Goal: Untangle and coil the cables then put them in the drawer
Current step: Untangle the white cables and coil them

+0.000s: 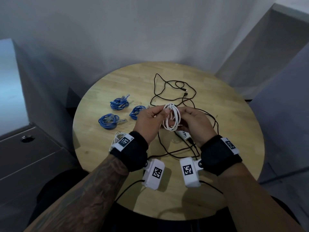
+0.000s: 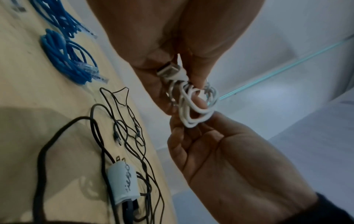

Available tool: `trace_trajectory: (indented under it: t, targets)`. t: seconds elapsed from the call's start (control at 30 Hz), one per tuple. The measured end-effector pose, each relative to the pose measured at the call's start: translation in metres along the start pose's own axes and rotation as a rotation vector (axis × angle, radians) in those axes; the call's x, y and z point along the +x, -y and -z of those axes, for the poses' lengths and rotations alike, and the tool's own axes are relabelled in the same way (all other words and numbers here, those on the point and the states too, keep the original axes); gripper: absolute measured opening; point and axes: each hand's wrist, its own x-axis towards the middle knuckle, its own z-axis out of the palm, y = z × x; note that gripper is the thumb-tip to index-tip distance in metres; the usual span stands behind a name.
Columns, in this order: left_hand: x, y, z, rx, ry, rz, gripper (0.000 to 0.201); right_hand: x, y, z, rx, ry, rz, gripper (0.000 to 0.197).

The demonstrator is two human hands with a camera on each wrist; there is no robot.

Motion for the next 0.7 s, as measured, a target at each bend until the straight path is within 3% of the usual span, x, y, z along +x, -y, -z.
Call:
trace_trajectory:
  t: [0.1, 0.27, 0.4, 0.47, 0.6, 0.7]
  targets:
    - [0.001, 0.002, -0.001, 0.056, -0.030, -0.059, 0.022, -0.002, 0.002, -0.003, 0.104, 0.019, -0.021, 0.028]
    - [0.001, 0.001, -0.002, 0.116, -0.052, -0.144, 0.020, -0.003, 0.001, -0.006, -0.017, -0.002, 0.079, 0.026]
    - [-0.003, -0.003, -0.006, 0.096, -0.070, -0.162, 0.015, -0.002, 0.004, -0.005, -0.002, -0.003, 0.094, 0.024]
    - [-0.002, -0.005, -0.006, 0.049, -0.071, -0.115, 0.023, -0.002, 0.005, -0.004, 0.000, -0.001, 0.065, 0.020]
    - [0.002, -0.001, -0.004, 0.225, 0.030, -0.166, 0.029, -0.001, 0.005, -0.005, 0.056, 0.038, -0.015, 0.018]
    - [0.005, 0.006, -0.004, 0.309, 0.053, -0.192, 0.033, -0.002, 0.002, -0.007, 0.116, 0.063, -0.033, 0.029]
